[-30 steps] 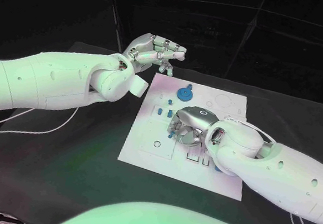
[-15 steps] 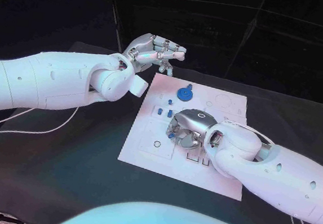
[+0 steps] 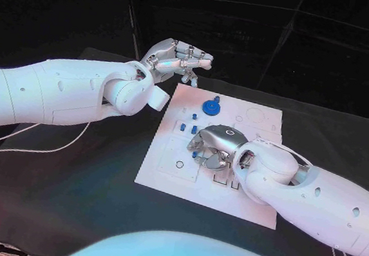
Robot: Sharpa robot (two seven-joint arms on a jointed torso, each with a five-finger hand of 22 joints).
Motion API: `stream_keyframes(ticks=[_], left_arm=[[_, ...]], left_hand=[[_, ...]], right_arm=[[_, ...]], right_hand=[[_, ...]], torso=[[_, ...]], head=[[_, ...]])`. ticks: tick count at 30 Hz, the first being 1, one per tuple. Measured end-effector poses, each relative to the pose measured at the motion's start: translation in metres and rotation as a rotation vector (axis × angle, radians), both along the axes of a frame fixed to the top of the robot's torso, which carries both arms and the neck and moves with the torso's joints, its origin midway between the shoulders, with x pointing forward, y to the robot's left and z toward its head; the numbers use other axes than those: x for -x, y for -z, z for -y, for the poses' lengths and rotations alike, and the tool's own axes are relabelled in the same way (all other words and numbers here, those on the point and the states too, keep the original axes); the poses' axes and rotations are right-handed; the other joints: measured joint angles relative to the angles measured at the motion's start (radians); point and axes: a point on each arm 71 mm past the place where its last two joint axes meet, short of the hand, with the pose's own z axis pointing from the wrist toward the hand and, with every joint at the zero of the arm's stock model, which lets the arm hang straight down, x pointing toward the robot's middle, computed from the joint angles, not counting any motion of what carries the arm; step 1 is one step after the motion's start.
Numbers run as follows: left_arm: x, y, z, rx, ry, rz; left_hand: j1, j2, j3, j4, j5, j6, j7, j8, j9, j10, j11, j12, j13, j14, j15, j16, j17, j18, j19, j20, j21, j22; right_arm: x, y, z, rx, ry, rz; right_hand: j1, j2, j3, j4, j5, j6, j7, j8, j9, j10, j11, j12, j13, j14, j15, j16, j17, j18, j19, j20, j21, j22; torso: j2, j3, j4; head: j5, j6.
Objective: Assemble the parts on the task board
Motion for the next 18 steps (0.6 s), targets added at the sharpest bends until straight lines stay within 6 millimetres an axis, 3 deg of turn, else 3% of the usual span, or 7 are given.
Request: stream_keyframes(ticks=[11, 18], left_arm=[[0.0, 0.0, 0.0, -0.001, 0.002, -0.004], [0.0, 0.0, -0.002, -0.002, 0.0, -0.006]], left_hand=[[0.0, 0.0, 0.0, 0.0, 0.0, 0.0, 0.0, 0.0, 0.0, 0.0, 0.0, 0.0, 0.0, 0.0, 0.0, 0.0, 0.0, 0.0, 0.0, 0.0, 0.0, 0.0], [0.0, 0.0, 0.0, 0.0, 0.0, 0.0, 0.0, 0.0, 0.0, 0.0, 0.0, 0.0, 0.0, 0.0, 0.0, 0.0, 0.0, 0.0, 0.0, 0.0, 0.0, 0.0]], right_arm=[[0.001, 0.001, 0.003, -0.007, -0.001, 0.002], [0.003, -0.001, 0.033, -0.02, 0.038, 0.017]], right_hand=[[0.0, 0.0, 0.0, 0.0, 0.0, -0.001, -0.001, 0.0, 0.0, -0.005, -0.002, 0.002, -0.005, 0.0, 0.0, -0.004, -0.005, 0.0, -0.001, 0.001, -0.004, -0.001], [-0.004, -0.004, -0.007, -0.007, 0.0, -0.001, -0.001, 0.0, 0.002, -0.014, 0.0, 0.004, -0.001, 0.0, 0.0, -0.009, -0.011, 0.0, -0.001, 0.001, -0.008, -0.008]], torso=[[0.0, 0.0001, -0.0004], [-0.002, 0.0008, -0.0026]], head=[[-0.004, 0.0], [-0.013, 0.002]])
